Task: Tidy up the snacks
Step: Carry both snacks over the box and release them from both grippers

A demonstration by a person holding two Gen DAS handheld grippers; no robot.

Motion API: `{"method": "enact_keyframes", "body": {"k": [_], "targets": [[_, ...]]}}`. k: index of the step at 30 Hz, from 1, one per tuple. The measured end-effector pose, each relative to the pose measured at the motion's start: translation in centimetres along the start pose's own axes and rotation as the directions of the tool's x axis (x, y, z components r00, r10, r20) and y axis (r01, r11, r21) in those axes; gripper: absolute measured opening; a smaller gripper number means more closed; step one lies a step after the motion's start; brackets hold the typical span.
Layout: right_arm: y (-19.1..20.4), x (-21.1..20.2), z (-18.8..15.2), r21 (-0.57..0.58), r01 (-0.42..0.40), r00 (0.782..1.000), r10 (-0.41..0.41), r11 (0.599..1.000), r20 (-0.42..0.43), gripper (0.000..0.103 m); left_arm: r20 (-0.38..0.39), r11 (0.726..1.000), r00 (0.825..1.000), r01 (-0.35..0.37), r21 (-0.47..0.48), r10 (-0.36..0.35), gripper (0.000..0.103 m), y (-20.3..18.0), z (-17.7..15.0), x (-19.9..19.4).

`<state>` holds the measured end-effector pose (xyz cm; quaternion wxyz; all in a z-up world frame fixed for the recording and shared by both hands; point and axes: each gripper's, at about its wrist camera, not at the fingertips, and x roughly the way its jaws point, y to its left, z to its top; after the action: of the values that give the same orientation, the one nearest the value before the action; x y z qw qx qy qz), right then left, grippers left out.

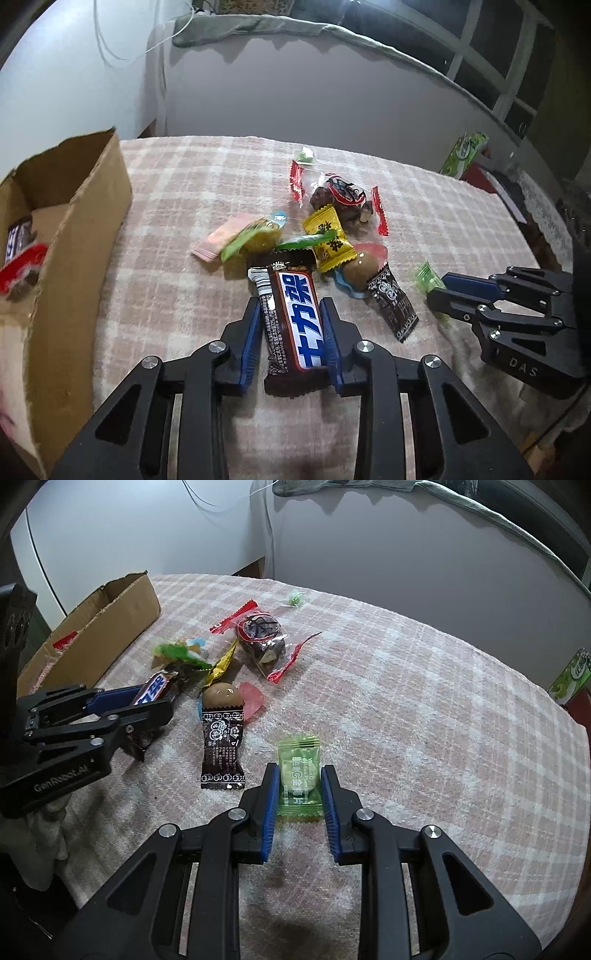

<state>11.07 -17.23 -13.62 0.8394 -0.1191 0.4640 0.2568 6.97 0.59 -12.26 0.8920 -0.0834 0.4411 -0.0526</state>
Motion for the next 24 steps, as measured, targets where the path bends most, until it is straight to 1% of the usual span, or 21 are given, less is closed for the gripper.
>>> {"method": "enact_keyframes", "body": {"k": [7,12,16,19,24], "targets": [[-0.6,-0.4,-0.3,0.042,-0.017,1.000,0.017,0.999,0.014,0.024,0.022,0.998,0.999,0.045,-0.053,-0.044,0.029,1.0,-1.0,-1.6],[-0.6,-1.7,-0.2,0.063,-0.032,0.998,0.028,0.998,0.054,0.024,0.071,0.994,0.994,0.087,-0.070,-0.082,0.029,1.0,-1.4,-3.9],[0.0,-3.4,0.4,0.082,-0.058,0.993,0.050,0.995,0.107,0.024,0.131,0.993,0.988,0.091,-0.077,-0.081,0.029,1.0,-1.0,-6.2],[1.0,-5.0,1.3,0.084,-0.082,0.985,0.068,0.993,0.157,0.024,0.179,0.993,0.982,0.085,-0.085,-0.068,0.029,1.4,-0.6,-7.9],[3.3,-6.9,2.9,0.060,-0.125,0.969,0.109,0.990,0.221,0.024,0.243,0.993,0.970,0.048,-0.111,-0.020,0.029,3.4,0.0,-10.4]]}}
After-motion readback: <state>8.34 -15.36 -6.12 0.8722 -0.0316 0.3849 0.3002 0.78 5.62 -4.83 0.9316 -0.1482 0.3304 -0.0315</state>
